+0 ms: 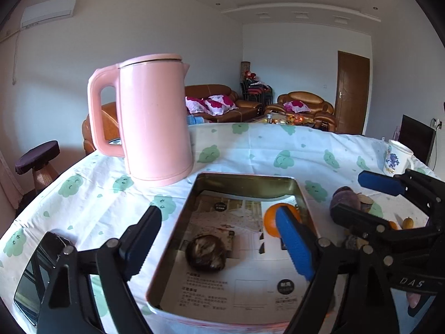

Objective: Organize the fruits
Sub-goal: 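Grasp a round white-topped cake with the left tool while the right tool grasps another orange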

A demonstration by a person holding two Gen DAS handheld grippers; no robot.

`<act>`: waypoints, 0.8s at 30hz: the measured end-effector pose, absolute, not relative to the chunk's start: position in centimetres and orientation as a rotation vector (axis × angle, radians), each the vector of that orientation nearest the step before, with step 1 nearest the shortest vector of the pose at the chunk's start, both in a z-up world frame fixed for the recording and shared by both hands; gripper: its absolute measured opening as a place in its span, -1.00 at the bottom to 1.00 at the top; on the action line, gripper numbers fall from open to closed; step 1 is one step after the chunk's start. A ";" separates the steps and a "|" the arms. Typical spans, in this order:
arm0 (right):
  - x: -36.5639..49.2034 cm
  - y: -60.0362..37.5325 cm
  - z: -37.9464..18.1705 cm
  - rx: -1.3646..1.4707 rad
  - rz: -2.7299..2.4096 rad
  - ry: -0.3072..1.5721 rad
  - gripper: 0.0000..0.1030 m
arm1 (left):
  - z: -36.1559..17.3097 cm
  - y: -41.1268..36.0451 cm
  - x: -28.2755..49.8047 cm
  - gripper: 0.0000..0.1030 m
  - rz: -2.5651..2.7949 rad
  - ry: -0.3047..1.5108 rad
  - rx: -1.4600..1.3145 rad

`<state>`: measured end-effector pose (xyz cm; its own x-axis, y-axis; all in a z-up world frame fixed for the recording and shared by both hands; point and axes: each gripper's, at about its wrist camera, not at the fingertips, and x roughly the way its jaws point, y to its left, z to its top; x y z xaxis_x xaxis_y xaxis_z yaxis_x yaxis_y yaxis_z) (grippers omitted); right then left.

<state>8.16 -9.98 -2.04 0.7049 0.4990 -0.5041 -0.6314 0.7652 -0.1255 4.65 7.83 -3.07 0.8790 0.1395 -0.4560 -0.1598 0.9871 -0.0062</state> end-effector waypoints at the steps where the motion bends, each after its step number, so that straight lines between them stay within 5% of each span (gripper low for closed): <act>1: 7.9 -11.1 -1.8 -0.298 0.617 0.459 0.26 | -2.8 7.2 4.5 0.68 0.144 0.464 -0.039; 18: 8.8 -21.1 -4.6 -0.162 0.435 0.618 0.31 | -4.6 -4.8 6.2 0.57 -0.116 0.585 0.151; 24: 9.3 -21.9 -5.3 -0.123 0.464 0.681 0.06 | -5.6 -6.7 7.4 0.38 -0.180 0.672 0.199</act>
<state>9.34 -21.85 -5.35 0.6798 0.3725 -0.6318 -0.4517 0.8913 0.0395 7.42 -6.70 -5.57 0.7682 -0.1007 -0.6322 0.2290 0.9654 0.1244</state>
